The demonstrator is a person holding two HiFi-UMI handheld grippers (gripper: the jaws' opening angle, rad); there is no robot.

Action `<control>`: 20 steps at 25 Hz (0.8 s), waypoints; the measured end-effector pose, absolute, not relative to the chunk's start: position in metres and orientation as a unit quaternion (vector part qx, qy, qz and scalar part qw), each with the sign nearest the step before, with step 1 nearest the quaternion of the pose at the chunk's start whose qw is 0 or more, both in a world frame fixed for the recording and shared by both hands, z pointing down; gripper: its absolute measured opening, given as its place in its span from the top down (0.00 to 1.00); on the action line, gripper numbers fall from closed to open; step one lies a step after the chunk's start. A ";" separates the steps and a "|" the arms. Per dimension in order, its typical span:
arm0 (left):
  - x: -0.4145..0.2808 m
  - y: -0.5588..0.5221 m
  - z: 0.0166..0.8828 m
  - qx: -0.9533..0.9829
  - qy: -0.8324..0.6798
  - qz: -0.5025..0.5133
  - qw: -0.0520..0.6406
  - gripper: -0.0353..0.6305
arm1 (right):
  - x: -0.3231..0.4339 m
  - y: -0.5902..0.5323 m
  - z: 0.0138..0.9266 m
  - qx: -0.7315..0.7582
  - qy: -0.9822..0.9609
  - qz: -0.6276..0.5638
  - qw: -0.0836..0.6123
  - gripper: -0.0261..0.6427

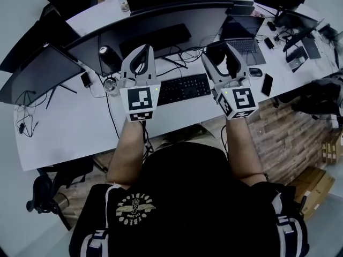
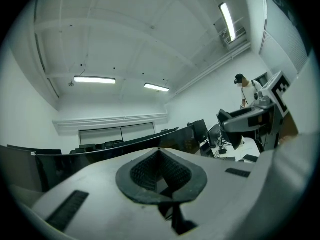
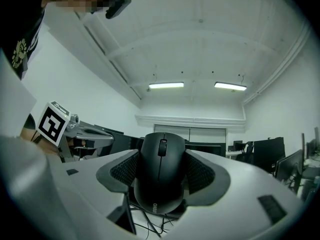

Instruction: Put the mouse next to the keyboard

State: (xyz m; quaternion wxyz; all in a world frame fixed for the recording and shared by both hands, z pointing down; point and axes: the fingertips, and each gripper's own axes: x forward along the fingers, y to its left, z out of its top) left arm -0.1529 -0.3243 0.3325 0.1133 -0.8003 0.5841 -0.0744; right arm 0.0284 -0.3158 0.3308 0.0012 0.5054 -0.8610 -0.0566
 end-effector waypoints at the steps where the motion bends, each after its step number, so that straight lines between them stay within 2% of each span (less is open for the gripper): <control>1: -0.150 -0.327 0.335 -0.801 0.583 -0.077 0.113 0.94 | 0.030 -0.319 0.336 0.504 -0.862 -0.052 0.004 0.53; 20: -0.078 -0.375 0.386 -0.824 0.554 -0.098 0.068 0.94 | 0.097 -0.370 0.406 0.517 -0.854 0.024 0.056 0.53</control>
